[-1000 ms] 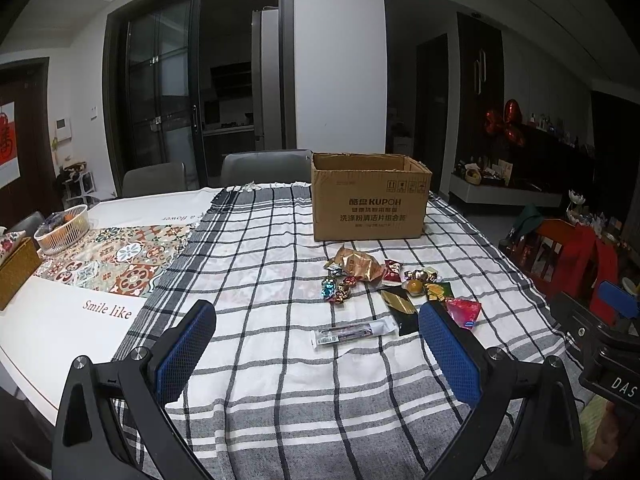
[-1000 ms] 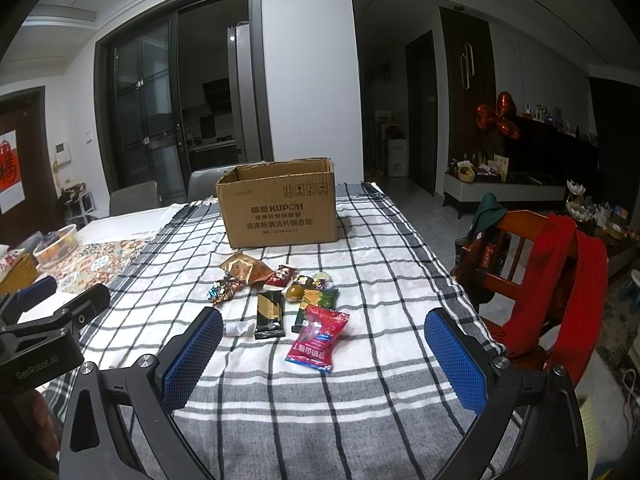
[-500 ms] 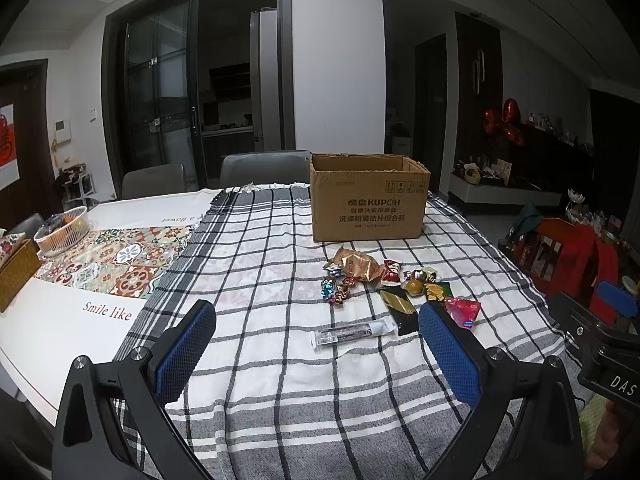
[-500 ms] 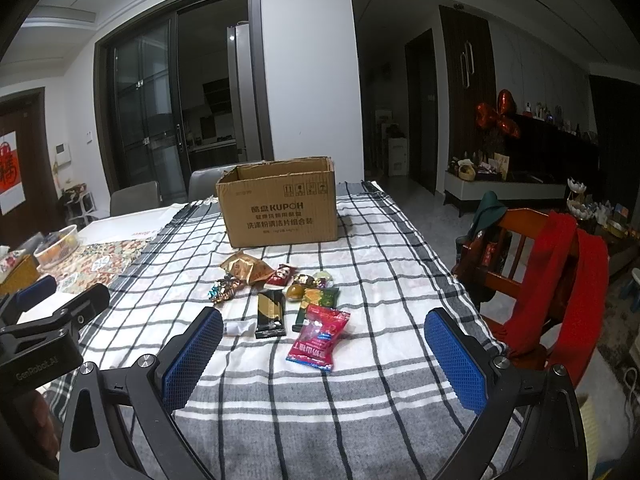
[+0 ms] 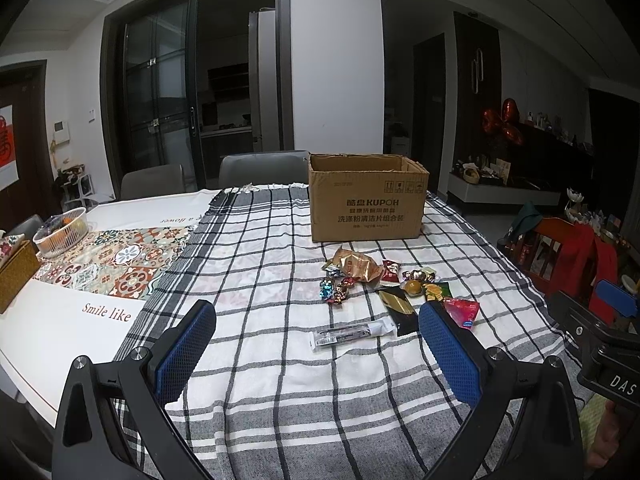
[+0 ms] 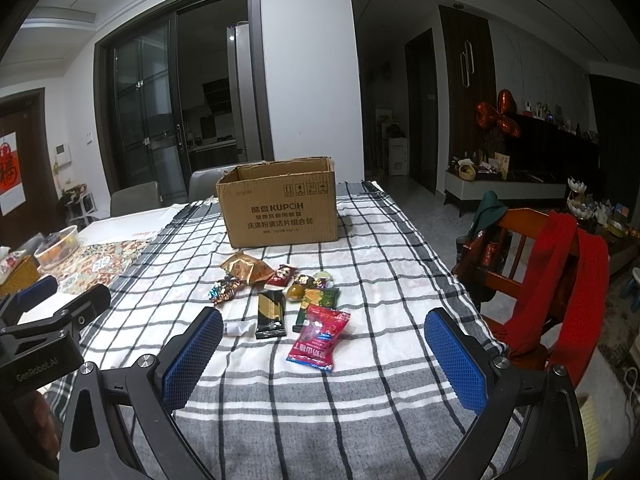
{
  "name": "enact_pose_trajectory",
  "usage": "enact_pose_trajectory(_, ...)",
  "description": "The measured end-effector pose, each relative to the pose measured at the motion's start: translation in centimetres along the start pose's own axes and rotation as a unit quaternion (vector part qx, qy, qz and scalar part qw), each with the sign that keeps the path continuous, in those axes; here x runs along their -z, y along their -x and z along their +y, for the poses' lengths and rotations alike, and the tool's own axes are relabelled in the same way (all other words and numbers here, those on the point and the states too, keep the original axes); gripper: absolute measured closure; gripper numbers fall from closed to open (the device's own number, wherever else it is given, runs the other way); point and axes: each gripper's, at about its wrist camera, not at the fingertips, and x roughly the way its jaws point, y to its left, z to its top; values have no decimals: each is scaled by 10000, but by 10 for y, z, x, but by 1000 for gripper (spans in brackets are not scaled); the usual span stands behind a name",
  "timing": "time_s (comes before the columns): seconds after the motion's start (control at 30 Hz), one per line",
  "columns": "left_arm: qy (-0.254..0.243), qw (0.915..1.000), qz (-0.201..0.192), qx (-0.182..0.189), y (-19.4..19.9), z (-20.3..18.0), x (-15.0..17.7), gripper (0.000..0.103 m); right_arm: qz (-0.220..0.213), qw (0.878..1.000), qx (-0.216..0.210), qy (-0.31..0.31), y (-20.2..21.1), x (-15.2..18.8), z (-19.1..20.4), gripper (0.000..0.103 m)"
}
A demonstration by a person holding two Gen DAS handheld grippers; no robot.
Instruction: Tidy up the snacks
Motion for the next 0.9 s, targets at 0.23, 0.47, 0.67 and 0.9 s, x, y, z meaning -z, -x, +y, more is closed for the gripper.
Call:
enact_pose_trajectory(0.23,1,10000,1,2,0,0,0,0,5,10000,-2,-1,0,0,0,1)
enact_pose_trajectory(0.47,-20,10000,8,22,0,0,0,0,25,10000,-4,-2,-2,2,1,1)
enact_pose_trajectory(0.67,-256,9997,-35,26,-6,-4,5,0,180,9998,0,-31,-11,8,3,1)
enact_pose_trajectory(0.9,-720,9973,23,133,-29,-9,9,9,448,9990,-14,-67,-35,12,0,1)
